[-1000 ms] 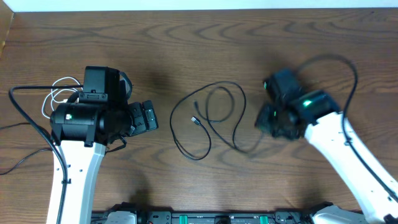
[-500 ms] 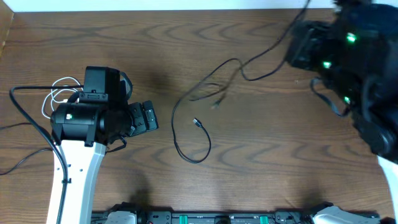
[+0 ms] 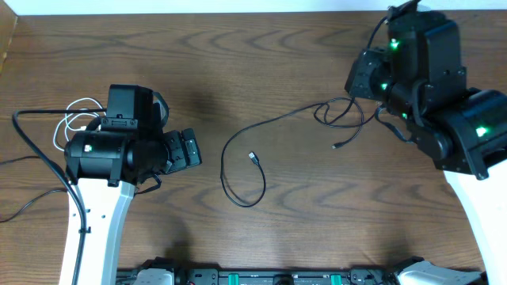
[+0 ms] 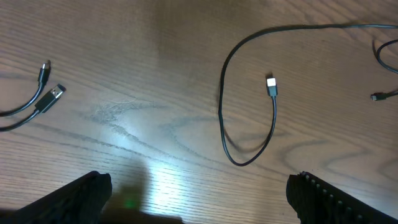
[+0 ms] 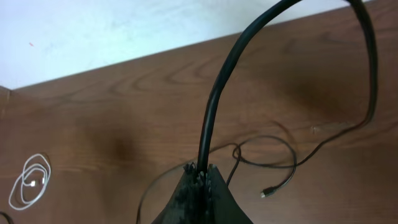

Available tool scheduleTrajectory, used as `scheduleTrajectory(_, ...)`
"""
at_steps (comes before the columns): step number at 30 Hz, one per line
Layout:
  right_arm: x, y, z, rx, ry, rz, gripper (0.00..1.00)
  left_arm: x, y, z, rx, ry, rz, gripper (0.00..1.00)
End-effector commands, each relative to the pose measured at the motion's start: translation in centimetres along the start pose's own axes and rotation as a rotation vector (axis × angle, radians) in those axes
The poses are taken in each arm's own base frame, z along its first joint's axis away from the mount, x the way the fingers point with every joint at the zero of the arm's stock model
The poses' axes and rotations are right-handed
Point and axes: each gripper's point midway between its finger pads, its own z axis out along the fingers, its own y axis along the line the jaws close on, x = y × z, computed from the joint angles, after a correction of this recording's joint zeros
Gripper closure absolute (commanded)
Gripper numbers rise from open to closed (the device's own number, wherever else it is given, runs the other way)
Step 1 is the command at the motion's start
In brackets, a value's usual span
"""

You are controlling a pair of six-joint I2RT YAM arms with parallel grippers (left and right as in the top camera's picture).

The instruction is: Untangle cables

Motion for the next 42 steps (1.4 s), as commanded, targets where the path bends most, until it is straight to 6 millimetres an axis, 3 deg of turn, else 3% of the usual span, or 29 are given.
scheduleTrajectory(1, 1.3, 1.1, 0.1, -0.067, 0.057, -0.022, 0.99, 0.0, 0.2, 0.0, -0.010, 0.000, -0.003, 0.05)
scheduleTrajectory(6, 3.8, 3.0, 0.6, -0.164, 0.150, -0.101, 0.99, 0.0, 0.1, 0.0, -0.003, 0.001, -0.013, 0.02)
scheduleTrajectory(9, 5.9, 4.5, 1.1, -0.229, 0.196, -0.213, 0.99, 0.0, -1.3, 0.0, 0.075, 0.011, -0.020, 0.02)
scheduleTrajectory(12, 7.6, 5.5, 2.1, -0.253, 0.228, -0.229, 0.99, 0.3, -5.8, -1.0, 0.337, 0.029, 0.135, 0.02)
scheduleTrajectory(14, 8.1, 5.7, 2.7, -0.245, 0.246, -0.130, 0.99, 0.7, -8.8, -2.4, 0.528, 0.022, 0.262, 0.02)
scheduleTrajectory(17, 7.8, 6.1, 2.9, -0.239, 0.261, 0.053, 0.99, 0.9, -11.0, -3.8, 0.678, -0.003, 0.362, 0.02)
scheduleTrajectory(22, 4.9, 11.0, 1.0, -0.530, 0.222, 0.103, 0.99, 0.7, -11.9, -4.0, 0.699, -0.026, 0.400, 0.02)
scheduleTrajectory(26, 0.4, 13.7, -2.1, -0.783, 0.175, 0.202, 0.99, 0.6, -13.4, -4.5, 0.744, -0.060, 0.458, 0.02)
scheduleTrajectory(30, -3.8, 14.5, -6.1, -0.993, 0.160, 0.275, 0.99, -0.2, -15.2, -5.2, 0.782, -0.113, 0.487, 0.02)
scheduleTrajectory(34, -7.6, 13.7, -9.8, -1.126, 0.141, 0.344, 0.99, -1.1, -17.4, -6.3, 0.834, -0.203, 0.560, 0.02)
scheduleTrajectory(38, -9.0, 12.8, -11.2, -1.157, 0.150, 0.386, 0.98, -2.9, -19.0, -7.1, 0.824, -0.328, 0.600, 0.02)
scheduleTrajectory(42, -8.5, 13.0, -11.8, -1.179, 0.215, 0.407, 0.99, -6.2, -19.7, -7.5, 0.712, -0.500, 0.540, 0.02)
